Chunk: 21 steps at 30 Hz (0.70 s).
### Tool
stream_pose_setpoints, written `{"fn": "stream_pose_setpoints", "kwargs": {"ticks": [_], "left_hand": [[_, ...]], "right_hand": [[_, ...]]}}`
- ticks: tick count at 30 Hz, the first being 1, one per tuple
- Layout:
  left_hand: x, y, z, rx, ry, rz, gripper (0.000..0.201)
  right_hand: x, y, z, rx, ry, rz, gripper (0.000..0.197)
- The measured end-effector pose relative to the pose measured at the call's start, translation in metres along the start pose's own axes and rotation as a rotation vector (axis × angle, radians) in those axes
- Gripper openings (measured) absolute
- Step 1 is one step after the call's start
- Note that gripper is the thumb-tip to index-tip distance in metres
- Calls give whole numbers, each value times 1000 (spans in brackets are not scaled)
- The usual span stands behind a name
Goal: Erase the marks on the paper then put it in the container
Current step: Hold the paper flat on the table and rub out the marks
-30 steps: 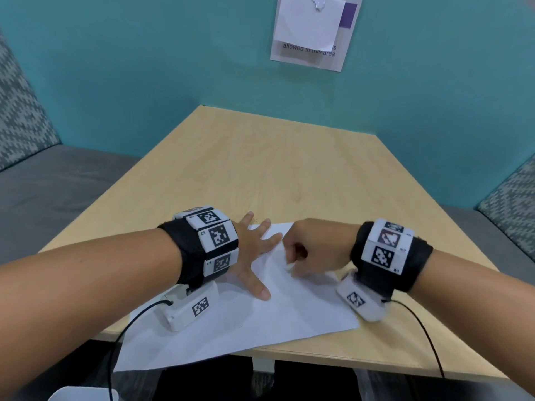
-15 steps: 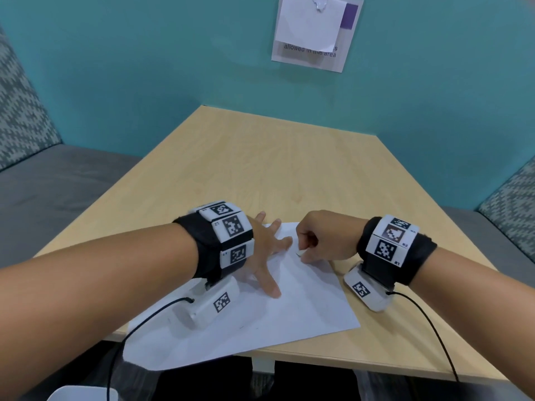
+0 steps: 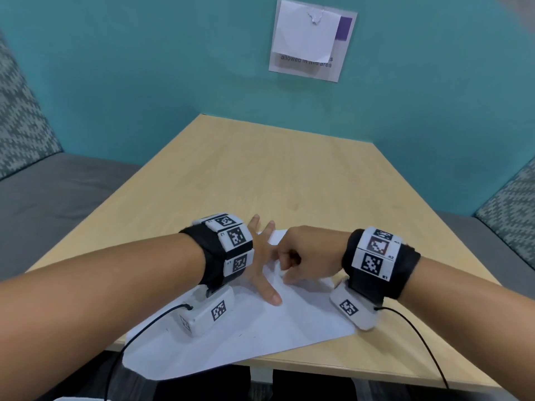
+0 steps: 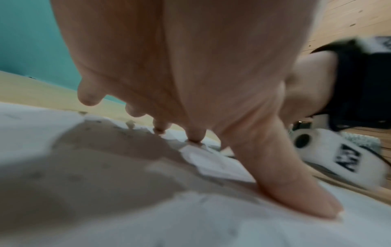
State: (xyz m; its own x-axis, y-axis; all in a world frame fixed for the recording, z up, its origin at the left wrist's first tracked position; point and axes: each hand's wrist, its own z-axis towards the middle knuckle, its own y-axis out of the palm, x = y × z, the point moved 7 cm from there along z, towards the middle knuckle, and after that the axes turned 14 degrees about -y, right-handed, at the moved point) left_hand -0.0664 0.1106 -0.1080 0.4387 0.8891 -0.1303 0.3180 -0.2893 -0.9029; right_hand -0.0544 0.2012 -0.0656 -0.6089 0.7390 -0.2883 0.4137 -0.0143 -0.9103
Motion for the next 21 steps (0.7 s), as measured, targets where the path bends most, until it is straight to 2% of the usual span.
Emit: {"fn": "stream_pose_setpoints", "kwargs": {"ticks": [2, 6, 11, 16, 21], "left_hand": [[-1, -1, -1, -8, 2, -6, 110], [3, -5, -6, -12, 6, -20, 114], [2, -1, -1, 2, 15, 0, 105], [3, -4, -4, 5, 6, 7, 116], [0, 1, 5, -13, 3, 16, 117]], "right_hand": [[0, -1, 1, -11, -5, 1, 13], [26, -19, -3, 71, 99, -34, 12], [-14, 12, -9, -56, -51, 14, 12], [15, -11, -11, 33, 64, -58, 10], [-20, 18, -16, -65, -79, 28, 14]]}}
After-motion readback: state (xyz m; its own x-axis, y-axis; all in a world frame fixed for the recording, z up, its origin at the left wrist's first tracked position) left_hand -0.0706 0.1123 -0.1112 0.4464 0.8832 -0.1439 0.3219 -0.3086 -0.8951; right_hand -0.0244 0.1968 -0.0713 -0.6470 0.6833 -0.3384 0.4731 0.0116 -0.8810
